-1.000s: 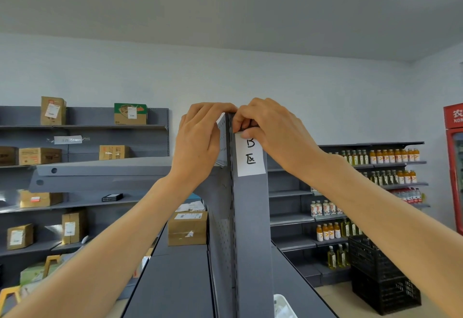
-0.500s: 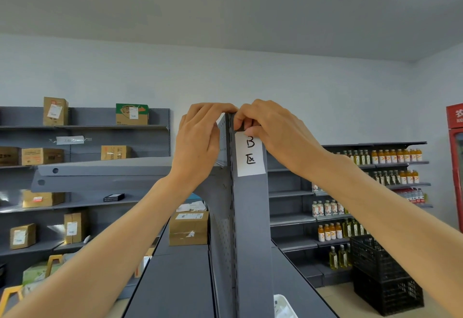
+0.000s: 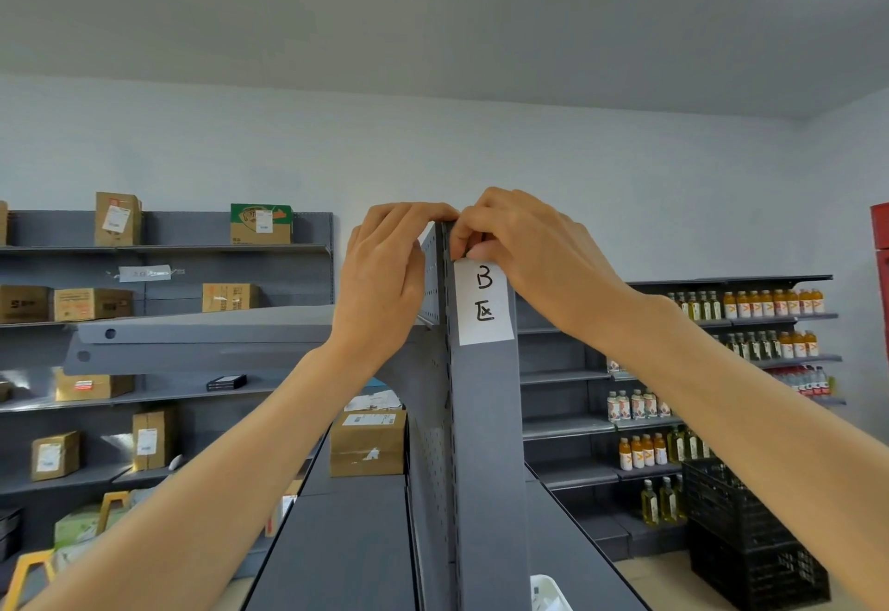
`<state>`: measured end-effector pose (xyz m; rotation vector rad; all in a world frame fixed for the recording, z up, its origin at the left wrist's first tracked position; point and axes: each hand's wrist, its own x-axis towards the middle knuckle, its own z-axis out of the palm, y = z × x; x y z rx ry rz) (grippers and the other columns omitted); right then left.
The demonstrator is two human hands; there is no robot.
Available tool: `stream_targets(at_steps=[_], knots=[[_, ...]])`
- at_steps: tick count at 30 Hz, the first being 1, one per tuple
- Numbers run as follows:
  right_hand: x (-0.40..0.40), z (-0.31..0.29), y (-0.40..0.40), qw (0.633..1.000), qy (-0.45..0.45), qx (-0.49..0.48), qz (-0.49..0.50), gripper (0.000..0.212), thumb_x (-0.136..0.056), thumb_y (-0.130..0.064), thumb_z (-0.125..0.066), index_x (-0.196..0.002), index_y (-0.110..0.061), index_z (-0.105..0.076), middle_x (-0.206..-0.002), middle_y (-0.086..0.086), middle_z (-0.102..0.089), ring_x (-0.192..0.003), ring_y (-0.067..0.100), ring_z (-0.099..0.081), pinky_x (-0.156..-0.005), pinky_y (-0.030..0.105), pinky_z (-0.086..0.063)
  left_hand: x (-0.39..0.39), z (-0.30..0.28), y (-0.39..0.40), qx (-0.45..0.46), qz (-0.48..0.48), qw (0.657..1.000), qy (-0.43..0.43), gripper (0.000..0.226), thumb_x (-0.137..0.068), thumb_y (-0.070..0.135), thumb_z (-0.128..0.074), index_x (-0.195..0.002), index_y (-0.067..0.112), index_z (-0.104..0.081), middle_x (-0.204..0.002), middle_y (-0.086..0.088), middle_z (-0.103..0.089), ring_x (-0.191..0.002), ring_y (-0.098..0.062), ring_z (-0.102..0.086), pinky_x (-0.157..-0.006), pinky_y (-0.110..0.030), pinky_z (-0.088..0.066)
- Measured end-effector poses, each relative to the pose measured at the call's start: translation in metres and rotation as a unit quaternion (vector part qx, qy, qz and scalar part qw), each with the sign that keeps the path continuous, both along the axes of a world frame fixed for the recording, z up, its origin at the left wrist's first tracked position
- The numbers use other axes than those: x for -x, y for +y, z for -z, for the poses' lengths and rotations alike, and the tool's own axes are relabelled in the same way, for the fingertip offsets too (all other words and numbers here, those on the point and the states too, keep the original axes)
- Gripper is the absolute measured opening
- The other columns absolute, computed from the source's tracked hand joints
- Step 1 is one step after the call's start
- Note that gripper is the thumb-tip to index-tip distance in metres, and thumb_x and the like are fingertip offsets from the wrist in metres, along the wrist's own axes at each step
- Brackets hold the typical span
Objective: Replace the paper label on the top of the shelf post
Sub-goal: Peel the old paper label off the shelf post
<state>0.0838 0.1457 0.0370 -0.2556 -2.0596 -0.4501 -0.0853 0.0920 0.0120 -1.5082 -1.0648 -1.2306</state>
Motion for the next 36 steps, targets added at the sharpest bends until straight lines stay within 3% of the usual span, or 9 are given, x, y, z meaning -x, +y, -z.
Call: stream_targets(at_steps=[4,11,15,22,29,36], knots=[[0.004,-0.001,-0.003,0.999,0.004,-0.033,-0.002,0.003,-0.092,-0.019,-0.065,-0.091,-0.022,-0.064,-0.098,-0.004,-0.059,-0.091,0.015,-0.054,-0.07,0.037,-0.052,-0.001,0.0,0.0,0.0,-0.001,1.0,-0.006,0.044,-0.087,0.006,-0.032,-0.119,0.01,-0.062,-0.116,-0.004,-0.066,-0.113,-0.024,-0.053,-0.097,-0.038,-0.044],[0.014,0.005,0.008,0.99,0.06,-0.125,0.02,0.007,-0.09,-0.014,-0.067,-0.086,-0.018,-0.063,-0.09,-0.001,-0.059,-0.077,0.017,-0.054,-0.053,0.029,-0.047,-0.002,0.0,-0.001,-0.001,-0.007,1.0,-0.002,0.044,-0.087,0.008,-0.032,-0.12,0.01,-0.062,-0.116,-0.005,-0.067,-0.112,-0.023,-0.054,-0.097,-0.036,-0.043],[0.016,0.007,0.011,0.989,0.061,-0.134,0.029,0.006,-0.092,-0.014,-0.067,-0.088,-0.016,-0.062,-0.091,0.0,-0.059,-0.077,0.019,-0.057,-0.055,0.031,-0.05,-0.002,0.0,-0.001,0.0,-0.01,1.0,-0.002,0.042,-0.088,0.004,-0.034,-0.12,0.01,-0.061,-0.116,-0.006,-0.066,-0.113,-0.024,-0.054,-0.097,-0.037,-0.044],[0.005,0.012,0.012,0.995,0.079,-0.042,-0.036,0.004,-0.09,-0.021,-0.068,-0.094,-0.021,-0.067,-0.098,-0.008,-0.061,-0.093,0.011,-0.057,-0.067,0.029,-0.051,-0.003,0.0,-0.002,0.008,-0.011,1.0,0.005,0.043,-0.089,0.008,-0.032,-0.12,0.013,-0.062,-0.116,-0.003,-0.066,-0.113,-0.022,-0.053,-0.097,-0.037,-0.044],[0.009,0.012,0.018,0.991,0.114,-0.016,-0.068,0.003,-0.085,-0.024,-0.073,-0.083,-0.025,-0.071,-0.09,-0.02,-0.052,-0.086,0.001,-0.047,-0.067,0.019,-0.041,-0.003,0.001,-0.004,0.011,-0.007,1.0,-0.002,0.042,-0.088,-0.001,-0.036,-0.12,0.011,-0.062,-0.116,-0.004,-0.066,-0.112,-0.022,-0.053,-0.096,-0.038,-0.045],[0.011,0.008,0.018,0.988,0.109,-0.097,-0.042,0.005,-0.084,-0.025,-0.073,-0.08,-0.023,-0.071,-0.091,-0.01,-0.065,-0.081,0.014,-0.055,-0.065,0.028,-0.045,-0.005,0.0,-0.006,0.009,-0.001,1.0,-0.003,0.047,-0.087,0.012,-0.028,-0.118,0.012,-0.063,-0.116,-0.003,-0.066,-0.112,-0.023,-0.052,-0.096,-0.032,-0.043]])
